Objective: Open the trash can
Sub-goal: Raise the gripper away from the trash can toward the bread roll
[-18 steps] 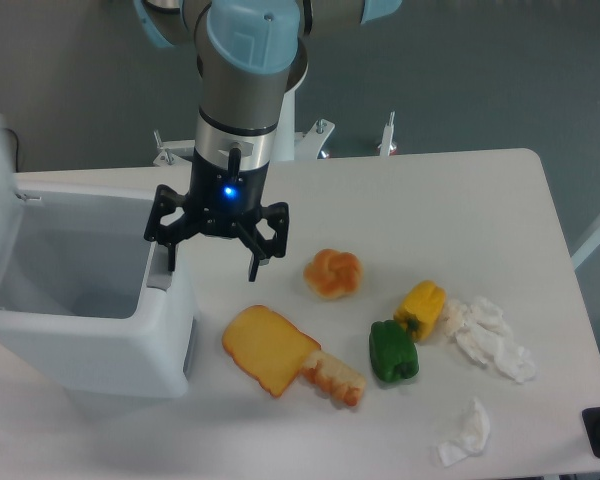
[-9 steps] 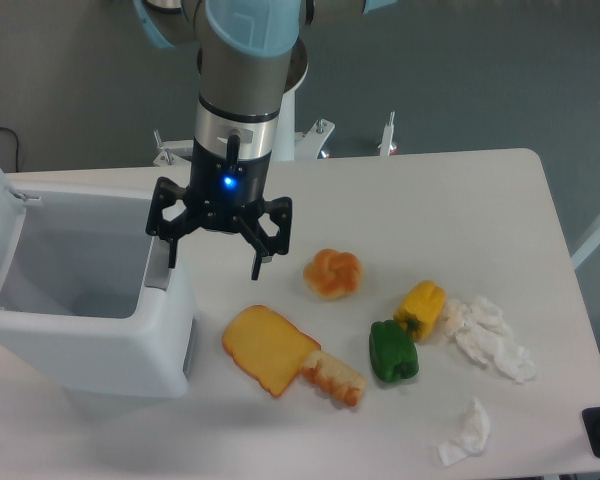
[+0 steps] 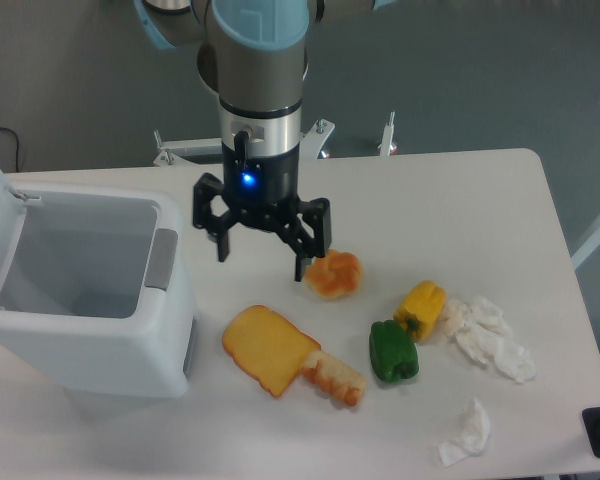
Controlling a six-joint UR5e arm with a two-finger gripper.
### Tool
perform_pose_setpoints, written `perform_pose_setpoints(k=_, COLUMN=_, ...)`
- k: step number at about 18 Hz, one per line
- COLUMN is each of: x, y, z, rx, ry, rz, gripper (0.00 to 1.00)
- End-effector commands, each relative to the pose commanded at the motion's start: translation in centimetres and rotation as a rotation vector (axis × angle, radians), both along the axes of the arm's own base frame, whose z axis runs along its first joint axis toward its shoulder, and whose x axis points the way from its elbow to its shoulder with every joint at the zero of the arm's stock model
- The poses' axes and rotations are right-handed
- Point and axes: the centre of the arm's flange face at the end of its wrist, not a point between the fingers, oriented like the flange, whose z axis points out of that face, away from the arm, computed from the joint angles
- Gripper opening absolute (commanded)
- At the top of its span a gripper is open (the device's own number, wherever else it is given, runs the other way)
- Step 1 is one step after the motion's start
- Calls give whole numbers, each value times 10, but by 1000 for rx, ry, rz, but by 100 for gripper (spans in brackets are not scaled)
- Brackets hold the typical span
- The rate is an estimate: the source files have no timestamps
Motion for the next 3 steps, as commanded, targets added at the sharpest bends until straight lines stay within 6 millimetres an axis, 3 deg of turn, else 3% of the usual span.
perform_pose_setpoints(k=3, x=-9, y=-3, z=-1, rx=-20, ry=20, rz=17, gripper=100)
